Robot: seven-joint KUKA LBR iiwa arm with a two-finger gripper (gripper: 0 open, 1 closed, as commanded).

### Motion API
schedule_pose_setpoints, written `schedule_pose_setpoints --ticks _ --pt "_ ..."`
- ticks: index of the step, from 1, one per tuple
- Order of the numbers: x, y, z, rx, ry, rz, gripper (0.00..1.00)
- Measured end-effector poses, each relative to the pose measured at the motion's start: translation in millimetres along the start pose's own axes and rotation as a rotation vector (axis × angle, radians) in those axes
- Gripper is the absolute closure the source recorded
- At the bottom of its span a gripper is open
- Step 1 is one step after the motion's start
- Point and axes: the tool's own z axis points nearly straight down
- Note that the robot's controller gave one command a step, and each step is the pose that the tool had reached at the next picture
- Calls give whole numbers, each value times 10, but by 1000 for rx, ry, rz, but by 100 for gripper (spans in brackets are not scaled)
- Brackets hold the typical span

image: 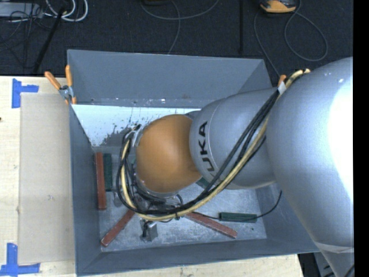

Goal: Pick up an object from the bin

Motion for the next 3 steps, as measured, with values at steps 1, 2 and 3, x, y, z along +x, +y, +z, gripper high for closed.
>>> schedule_pose_setpoints --ticks 1,2,3 --pt "-141 79 -193 0 -3 -243 0" --pt "-178 89 321 -2 3 -484 0" --pt "-177 91 326 -2 0 -478 0"
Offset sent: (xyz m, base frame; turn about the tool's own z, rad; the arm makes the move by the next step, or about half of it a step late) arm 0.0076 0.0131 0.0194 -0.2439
